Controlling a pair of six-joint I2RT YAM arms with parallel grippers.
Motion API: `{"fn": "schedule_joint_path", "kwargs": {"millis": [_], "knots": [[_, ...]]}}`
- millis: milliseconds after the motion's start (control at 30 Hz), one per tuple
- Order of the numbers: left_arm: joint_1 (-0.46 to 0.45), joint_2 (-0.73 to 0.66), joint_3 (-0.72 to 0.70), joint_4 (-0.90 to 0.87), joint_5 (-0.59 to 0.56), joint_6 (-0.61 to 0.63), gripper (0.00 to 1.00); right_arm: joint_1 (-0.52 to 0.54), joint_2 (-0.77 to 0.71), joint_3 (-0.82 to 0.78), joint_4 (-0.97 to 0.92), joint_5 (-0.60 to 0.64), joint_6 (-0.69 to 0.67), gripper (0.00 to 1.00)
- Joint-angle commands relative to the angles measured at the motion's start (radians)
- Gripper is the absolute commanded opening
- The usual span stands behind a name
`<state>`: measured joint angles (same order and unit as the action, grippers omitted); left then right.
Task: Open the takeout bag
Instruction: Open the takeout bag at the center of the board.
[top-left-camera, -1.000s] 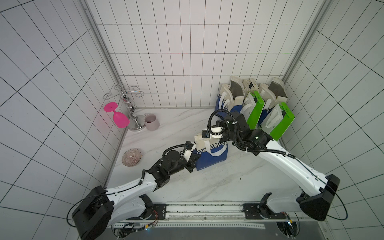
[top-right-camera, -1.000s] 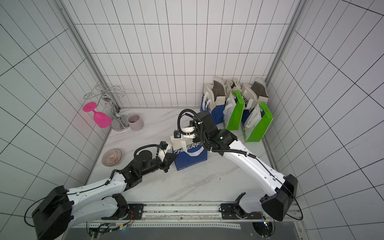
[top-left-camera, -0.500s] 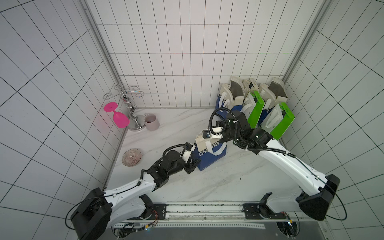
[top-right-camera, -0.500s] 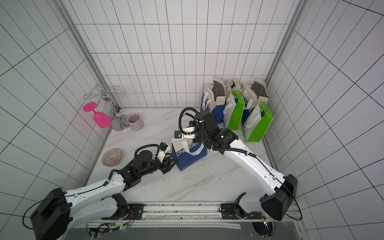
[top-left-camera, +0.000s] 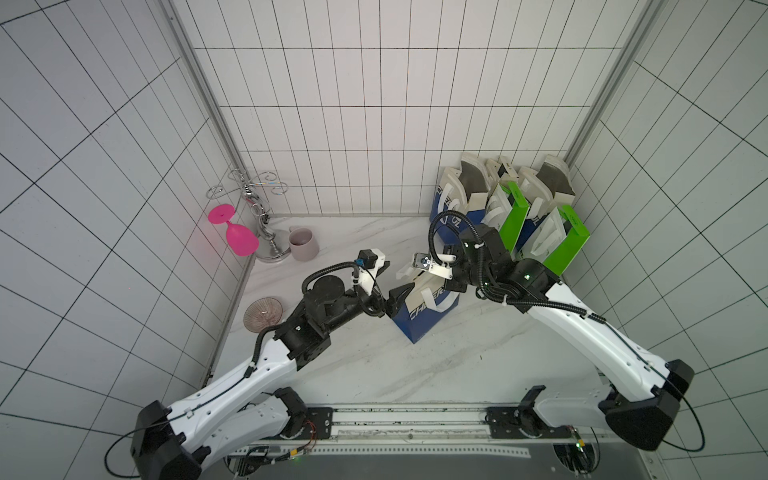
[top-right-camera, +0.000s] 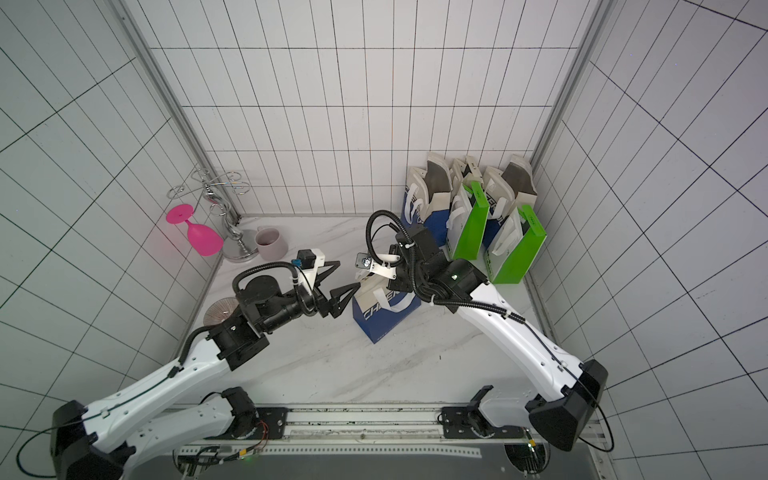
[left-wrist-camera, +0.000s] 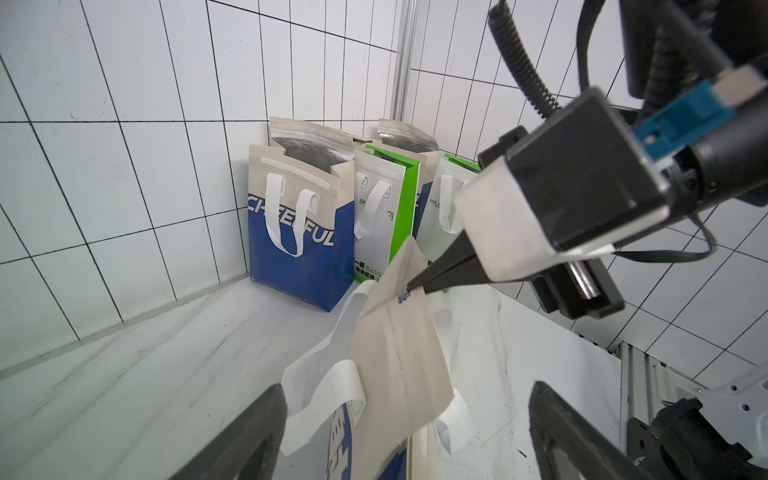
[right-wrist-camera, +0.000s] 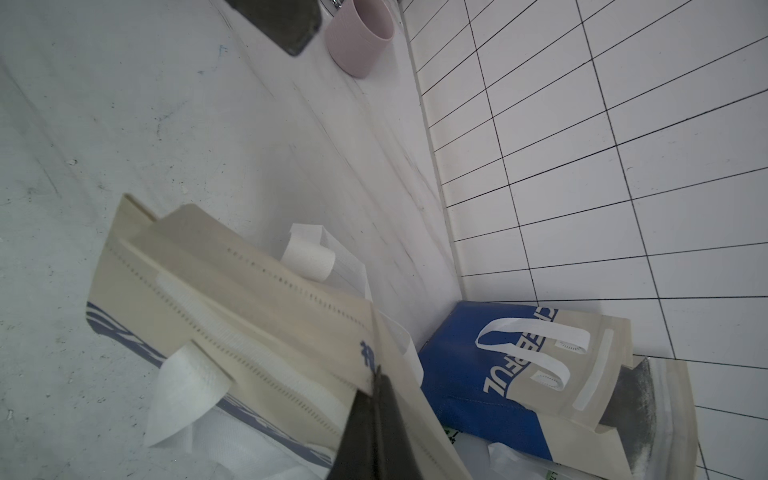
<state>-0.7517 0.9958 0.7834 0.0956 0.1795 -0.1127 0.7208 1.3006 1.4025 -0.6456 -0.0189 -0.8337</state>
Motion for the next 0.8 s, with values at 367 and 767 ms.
{"fn": "schedule_joint_path", "kwargs": {"millis": [367, 767], "knots": [[0.000, 0.150, 0.077, -0.011, 0.054, 0.179, 0.72, 0.007, -0.025, 0.078, 0.001, -0.046, 0.087, 0.00], [0.015, 0.151, 0.068, 0.054, 0.027, 0.153, 0.00, 0.006, -0.068, -0.020, 0.081, -0.024, 0.103, 0.15]]}}
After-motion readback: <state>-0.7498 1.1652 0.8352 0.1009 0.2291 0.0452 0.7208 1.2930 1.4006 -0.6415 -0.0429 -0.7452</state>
